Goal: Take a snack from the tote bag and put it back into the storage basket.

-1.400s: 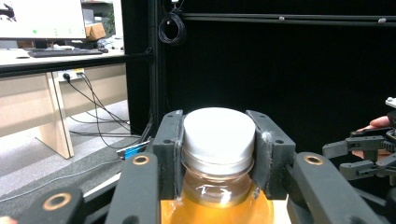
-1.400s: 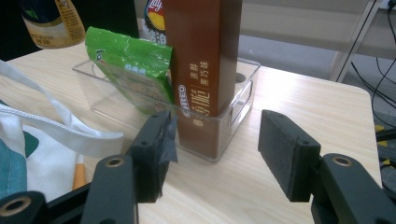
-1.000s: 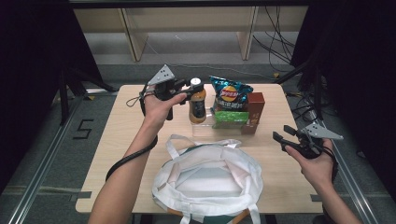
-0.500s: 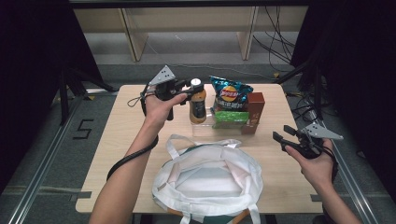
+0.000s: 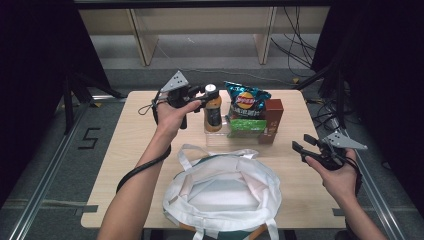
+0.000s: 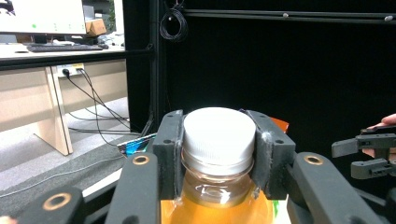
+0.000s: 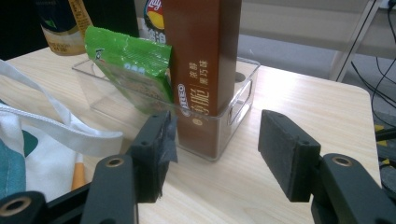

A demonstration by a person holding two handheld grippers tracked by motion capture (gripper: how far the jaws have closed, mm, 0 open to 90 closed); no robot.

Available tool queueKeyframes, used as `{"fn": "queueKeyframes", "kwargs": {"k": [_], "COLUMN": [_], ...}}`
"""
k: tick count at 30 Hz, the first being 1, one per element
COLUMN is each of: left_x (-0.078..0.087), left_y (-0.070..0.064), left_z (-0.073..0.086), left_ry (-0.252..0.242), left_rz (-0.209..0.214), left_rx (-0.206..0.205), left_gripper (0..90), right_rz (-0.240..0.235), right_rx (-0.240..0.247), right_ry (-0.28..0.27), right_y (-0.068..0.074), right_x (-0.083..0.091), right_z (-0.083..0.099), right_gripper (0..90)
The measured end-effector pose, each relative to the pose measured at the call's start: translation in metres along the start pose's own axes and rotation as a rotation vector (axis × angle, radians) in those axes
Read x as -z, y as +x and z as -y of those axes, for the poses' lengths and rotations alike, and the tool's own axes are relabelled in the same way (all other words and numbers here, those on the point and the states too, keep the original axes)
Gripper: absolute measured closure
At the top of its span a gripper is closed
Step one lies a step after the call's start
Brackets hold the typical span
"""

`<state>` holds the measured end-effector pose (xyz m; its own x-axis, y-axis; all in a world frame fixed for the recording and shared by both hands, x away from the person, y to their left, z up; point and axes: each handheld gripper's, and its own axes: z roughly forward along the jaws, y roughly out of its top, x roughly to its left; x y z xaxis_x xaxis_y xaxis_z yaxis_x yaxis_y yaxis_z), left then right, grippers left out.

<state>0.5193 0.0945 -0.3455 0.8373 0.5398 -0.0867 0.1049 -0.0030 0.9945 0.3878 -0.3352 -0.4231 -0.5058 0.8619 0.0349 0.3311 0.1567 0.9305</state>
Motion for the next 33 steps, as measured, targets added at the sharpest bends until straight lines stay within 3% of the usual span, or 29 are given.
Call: {"fn": "queueKeyframes", "kwargs": {"k": [12, 15, 22, 23, 28, 33], "left_x": [-0.0019, -0.0025, -0.0032, -0.0034, -0.0047, -0.0062], "left_y": [0.0022, 0.0021, 0.0031, 0.0032, 0.0037, 0.0040], "left_z": [0.0019, 0.0029, 0.0043, 0.0044, 0.0046, 0.0053], "left_ry": [0.008, 0.006, 0.010, 0.010, 0.009, 0.014], "left_rz": [-0.007, -0.009, -0.012, -0.011, -0.011, -0.009], "left_rx": [0.001, 0.006, 0.006, 0.006, 0.009, 0.007], "left_gripper": [58.7, 58.7, 58.8, 58.8, 58.8, 58.7], "right_rz": [0.006, -0.007, -0.004, 0.002, 0.005, -0.001], "right_rx": [-0.015, 0.009, 0.011, -0.012, -0.031, -0.006], "right_ry": [0.004, 0.001, 0.002, 0.007, 0.012, 0.005], "right_y": [0.0018, -0.0003, -0.0001, 0.0023, 0.0036, 0.0020], "right_x": [0.0009, -0.0001, 0.0002, 0.0010, 0.0012, 0.0004], "right_z": [0.0001, 0.0002, 0.0002, 0.0005, -0.0003, 0.0005], "right_gripper": [45.2, 45.2, 45.2, 45.2, 45.2, 45.2]}}
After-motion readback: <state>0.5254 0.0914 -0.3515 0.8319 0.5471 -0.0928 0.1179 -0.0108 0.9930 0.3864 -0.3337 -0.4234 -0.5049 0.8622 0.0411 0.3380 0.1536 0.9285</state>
